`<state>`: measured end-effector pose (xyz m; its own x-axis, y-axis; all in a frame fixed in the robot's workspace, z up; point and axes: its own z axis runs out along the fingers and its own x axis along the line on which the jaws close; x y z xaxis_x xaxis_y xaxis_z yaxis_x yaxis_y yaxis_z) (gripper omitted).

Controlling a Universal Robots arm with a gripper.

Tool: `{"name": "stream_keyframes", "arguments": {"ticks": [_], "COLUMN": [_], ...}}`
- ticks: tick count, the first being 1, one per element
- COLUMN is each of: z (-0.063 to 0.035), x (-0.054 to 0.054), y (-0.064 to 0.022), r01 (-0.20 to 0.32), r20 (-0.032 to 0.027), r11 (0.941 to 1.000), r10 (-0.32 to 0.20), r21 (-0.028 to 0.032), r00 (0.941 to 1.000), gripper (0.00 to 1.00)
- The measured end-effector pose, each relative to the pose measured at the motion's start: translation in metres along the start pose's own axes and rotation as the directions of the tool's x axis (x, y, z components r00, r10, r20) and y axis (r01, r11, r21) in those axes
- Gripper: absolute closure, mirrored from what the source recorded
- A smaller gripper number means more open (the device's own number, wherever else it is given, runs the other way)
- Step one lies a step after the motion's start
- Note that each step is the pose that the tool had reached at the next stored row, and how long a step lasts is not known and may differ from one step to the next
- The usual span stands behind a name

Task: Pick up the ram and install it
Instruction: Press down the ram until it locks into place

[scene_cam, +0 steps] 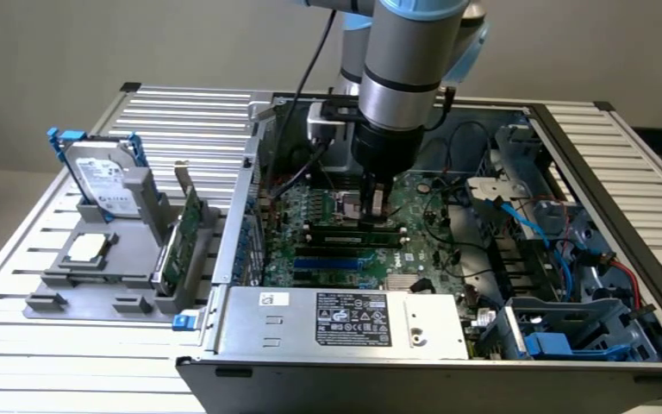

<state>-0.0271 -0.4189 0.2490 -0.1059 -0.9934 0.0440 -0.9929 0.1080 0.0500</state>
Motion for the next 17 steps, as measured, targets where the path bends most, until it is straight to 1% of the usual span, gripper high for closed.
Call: {"name": "stream_keyframes", "arguments": {"ticks": [4, 6, 9, 11, 17], "z": [0.0000, 0.0000, 0.0000, 0.0000, -0.0007], "x": [0.0000, 0.0001, 0.0001, 0.0000, 0.0001], "y": [0.0000, 0.0000, 0.0002, 0.0003, 0.0004], "r01": [-0.053, -0.075, -0.106, -0.129, -0.203], "r20": [0.0053, 0.0107, 0.0212, 0.0256, 0.0327], "r11": [0.9986, 0.9971, 0.9943, 0.9916, 0.9790], "r10": [0.053, 0.076, 0.106, 0.129, 0.204], "r21": [-0.0028, -0.0047, -0.0079, -0.0099, -0.0149], "r00": [0.9986, 0.9971, 0.9941, 0.9913, 0.9785], "gripper": [0.89, 0.89, 0.89, 0.89, 0.89]}}
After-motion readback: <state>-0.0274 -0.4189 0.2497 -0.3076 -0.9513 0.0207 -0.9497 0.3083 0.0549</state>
